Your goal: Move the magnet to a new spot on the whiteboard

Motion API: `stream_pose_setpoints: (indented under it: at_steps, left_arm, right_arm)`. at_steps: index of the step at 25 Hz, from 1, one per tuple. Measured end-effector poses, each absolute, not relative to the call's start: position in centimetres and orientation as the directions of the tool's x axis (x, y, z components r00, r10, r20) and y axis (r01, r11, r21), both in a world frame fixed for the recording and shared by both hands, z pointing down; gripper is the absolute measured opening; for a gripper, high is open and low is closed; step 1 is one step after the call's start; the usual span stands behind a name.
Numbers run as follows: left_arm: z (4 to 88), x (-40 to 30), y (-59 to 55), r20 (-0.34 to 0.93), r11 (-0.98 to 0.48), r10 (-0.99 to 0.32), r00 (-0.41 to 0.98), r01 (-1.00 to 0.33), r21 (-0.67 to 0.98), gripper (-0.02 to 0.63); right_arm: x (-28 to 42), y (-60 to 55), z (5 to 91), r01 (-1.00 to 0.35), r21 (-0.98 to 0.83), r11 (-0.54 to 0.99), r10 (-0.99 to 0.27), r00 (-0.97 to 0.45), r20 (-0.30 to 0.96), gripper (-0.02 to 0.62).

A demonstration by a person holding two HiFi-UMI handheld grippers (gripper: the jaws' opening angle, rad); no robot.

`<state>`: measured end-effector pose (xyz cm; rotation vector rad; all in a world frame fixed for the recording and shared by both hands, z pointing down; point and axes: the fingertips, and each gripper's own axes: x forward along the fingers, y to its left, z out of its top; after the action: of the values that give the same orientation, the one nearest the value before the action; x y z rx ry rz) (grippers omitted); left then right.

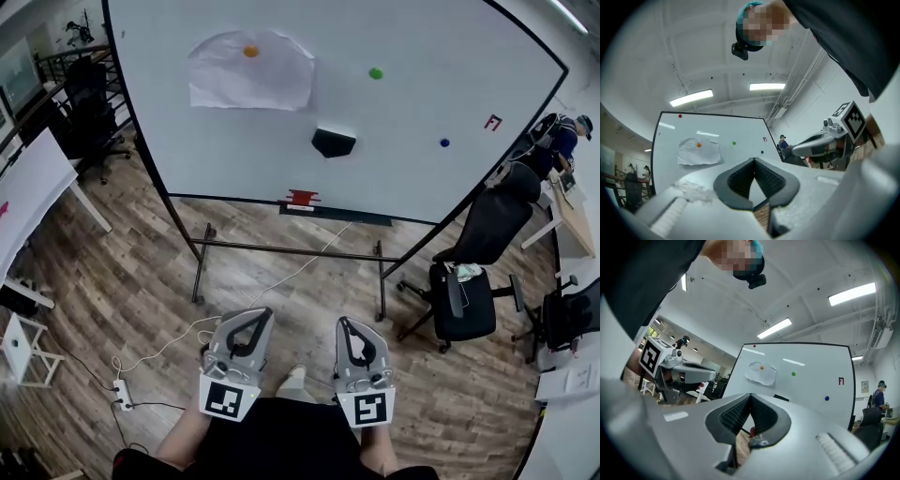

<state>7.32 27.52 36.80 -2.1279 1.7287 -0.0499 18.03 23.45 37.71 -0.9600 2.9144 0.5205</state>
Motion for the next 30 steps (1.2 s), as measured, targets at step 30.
stream_pose_setpoints:
  at_steps: [30]
  left_arm:
    - [37.6,11.7,18.4,-0.197,-0.058,-0.972,0.129,-0.941,-0.332,0.002]
  right_arm:
    - [23.3,13.2,39.1,-0.525,0.287,0.801,-0.515,-0.849,-0.117,0.003]
